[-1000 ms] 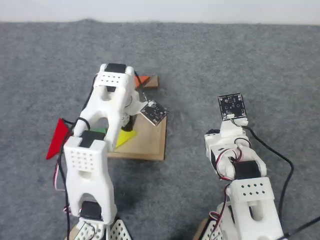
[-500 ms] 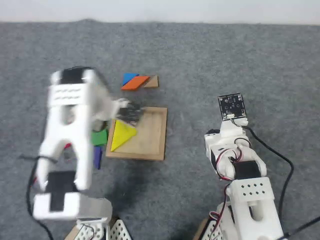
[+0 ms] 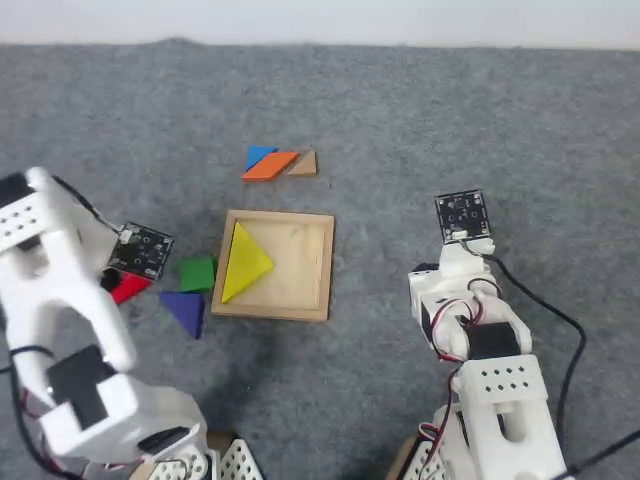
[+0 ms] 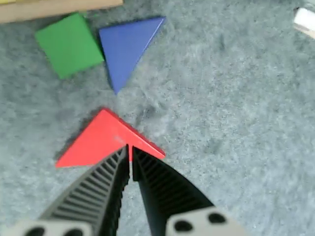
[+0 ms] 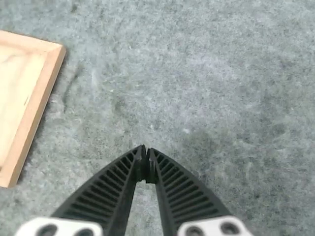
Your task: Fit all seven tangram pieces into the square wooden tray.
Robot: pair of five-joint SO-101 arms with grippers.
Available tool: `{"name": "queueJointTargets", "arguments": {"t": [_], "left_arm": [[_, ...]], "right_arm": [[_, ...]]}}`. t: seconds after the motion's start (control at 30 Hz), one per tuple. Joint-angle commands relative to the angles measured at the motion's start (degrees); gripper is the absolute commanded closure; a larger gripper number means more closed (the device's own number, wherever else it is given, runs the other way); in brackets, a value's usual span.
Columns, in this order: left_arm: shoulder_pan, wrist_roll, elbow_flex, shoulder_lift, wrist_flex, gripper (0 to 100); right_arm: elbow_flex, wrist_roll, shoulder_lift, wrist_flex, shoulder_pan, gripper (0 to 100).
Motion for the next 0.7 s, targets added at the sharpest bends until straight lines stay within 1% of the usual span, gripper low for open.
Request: {"name": "queueJointTargets", "arguments": {"t": [0.0, 0.03, 0.1, 0.2, 0.23, 0.27, 0.3, 0.33, 0.43, 0.47, 0.5, 0.57, 0.67], "left_arm": [[-1.58, -1.05, 0.48, 1.93, -5.01, 99], [-1.67, -2.02, 0.48, 2.46, -6.24, 99], [-2.37, -6.59, 0.75, 4.04, -8.26, 99], [-3.08, -14.59, 0.48, 5.89, -7.38, 99], [-3.34, -15.65, 0.48, 6.24, -7.30, 99], [-3.43, -14.42, 0.40, 6.42, -6.95, 99], [-3.34, -10.55, 0.40, 6.59, -5.89, 99], [-3.08, -4.57, 0.40, 6.68, -4.66, 99], [-1.85, 18.64, 0.40, 6.95, -3.78, 99], [-1.76, 25.32, 0.40, 6.95, -4.04, 99], [-1.67, 30.42, 0.40, 6.95, -4.92, 99], [-1.67, 34.46, 0.40, 6.95, -6.07, 99], [-1.14, 34.90, 0.48, 6.95, -5.89, 99]], "right_arm": [[-0.53, -0.09, -1.80, -0.40, -1.54, 99.1], [-0.44, -0.09, -1.80, -0.40, -1.80, 99.1], [-0.09, -0.09, -1.80, -0.40, -1.89, 99.1], [-0.09, -0.09, -1.80, -0.40, -1.80, 99.0], [-0.09, -0.09, -1.80, -0.40, -1.80, 99.0], [-0.09, -0.09, -1.80, -0.40, -1.80, 99.0], [-0.09, -0.09, -1.80, -0.40, -1.80, 99.0], [-0.09, -0.09, -1.80, -0.40, -1.80, 99.0], [-0.09, -0.09, -1.80, -0.40, -1.98, 99.0], [-0.09, -0.09, -1.80, -0.48, -1.98, 99.0], [0.00, -0.09, -1.80, -1.10, -1.98, 99.0], [0.18, 0.00, -1.54, -2.15, -1.54, 99.0], [0.18, 0.00, -1.63, -2.07, -1.27, 99.0]]}}
